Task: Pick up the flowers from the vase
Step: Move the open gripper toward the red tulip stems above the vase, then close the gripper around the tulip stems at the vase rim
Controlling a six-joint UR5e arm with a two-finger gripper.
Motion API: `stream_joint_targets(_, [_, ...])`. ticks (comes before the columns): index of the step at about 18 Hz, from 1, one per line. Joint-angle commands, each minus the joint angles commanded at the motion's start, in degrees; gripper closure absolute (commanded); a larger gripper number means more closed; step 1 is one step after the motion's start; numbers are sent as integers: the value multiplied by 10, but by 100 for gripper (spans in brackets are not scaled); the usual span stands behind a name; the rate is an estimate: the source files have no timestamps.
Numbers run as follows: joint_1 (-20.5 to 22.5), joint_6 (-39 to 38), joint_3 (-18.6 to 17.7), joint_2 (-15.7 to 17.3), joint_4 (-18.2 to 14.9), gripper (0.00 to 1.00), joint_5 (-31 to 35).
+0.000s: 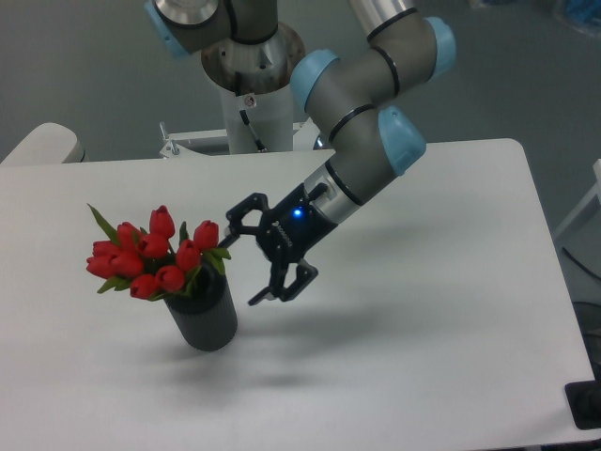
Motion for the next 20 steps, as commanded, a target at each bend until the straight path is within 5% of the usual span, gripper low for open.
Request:
stream_joint_targets(17, [-41,4,-19,4,1,0,-37])
stream_joint_targets(20, [-48,4,-35,3,33,0,-58])
